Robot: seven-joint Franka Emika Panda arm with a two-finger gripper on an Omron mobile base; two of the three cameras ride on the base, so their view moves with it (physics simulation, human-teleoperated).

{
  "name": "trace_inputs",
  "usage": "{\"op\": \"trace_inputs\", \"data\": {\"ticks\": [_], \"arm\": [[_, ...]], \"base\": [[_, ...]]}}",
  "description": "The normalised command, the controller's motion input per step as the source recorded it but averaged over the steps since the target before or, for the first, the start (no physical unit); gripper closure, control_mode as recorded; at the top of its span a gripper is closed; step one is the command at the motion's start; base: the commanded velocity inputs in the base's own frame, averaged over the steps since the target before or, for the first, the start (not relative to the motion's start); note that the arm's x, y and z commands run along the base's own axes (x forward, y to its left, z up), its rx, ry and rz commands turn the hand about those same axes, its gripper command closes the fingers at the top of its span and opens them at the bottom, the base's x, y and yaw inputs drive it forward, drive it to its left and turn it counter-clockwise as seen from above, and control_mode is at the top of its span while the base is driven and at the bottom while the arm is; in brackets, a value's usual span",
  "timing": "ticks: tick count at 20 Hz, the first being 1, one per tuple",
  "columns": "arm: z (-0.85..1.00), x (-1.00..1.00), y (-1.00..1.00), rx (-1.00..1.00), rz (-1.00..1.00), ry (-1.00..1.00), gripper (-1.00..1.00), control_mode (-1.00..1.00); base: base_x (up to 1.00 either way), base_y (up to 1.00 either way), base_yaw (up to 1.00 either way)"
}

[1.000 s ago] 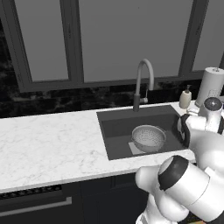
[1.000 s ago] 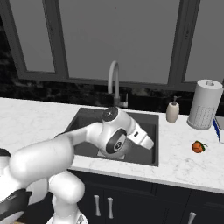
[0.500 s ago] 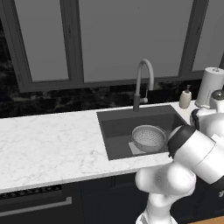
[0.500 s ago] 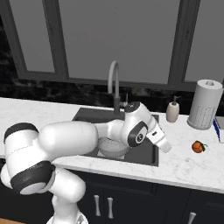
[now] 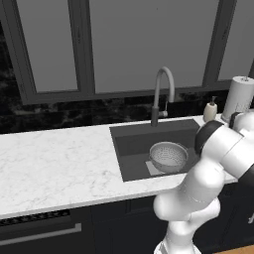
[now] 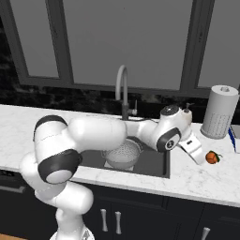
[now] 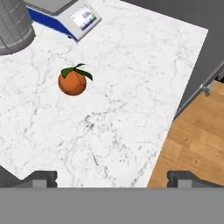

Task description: Put the colander in the sink, put the orange in the colander, and turn on the sink faucet and pour water over the colander.

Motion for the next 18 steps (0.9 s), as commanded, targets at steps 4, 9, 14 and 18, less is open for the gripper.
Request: {"op": "trace_inputs", "data": {"ticks": [4,9,14,18], "arm": [[-0.02,0.13,-0.58,0.13,0.0,0.0,-1.0,-1.0],[-0.12,0.31,-0.34,0.11,0.0,0.0,-1.0,-1.0],[-0.24,0.4,-0.08,0.05,0.0,0.0,-1.0,-1.0],[-0.34,0.33,-0.04,0.01,0.0,0.01,-1.0,-1.0]], "base": [[0.0,0.0,0.0],[0.0,0.0,0.0],[0.0,0.0,0.0],[0.0,0.0,0.0]]}}
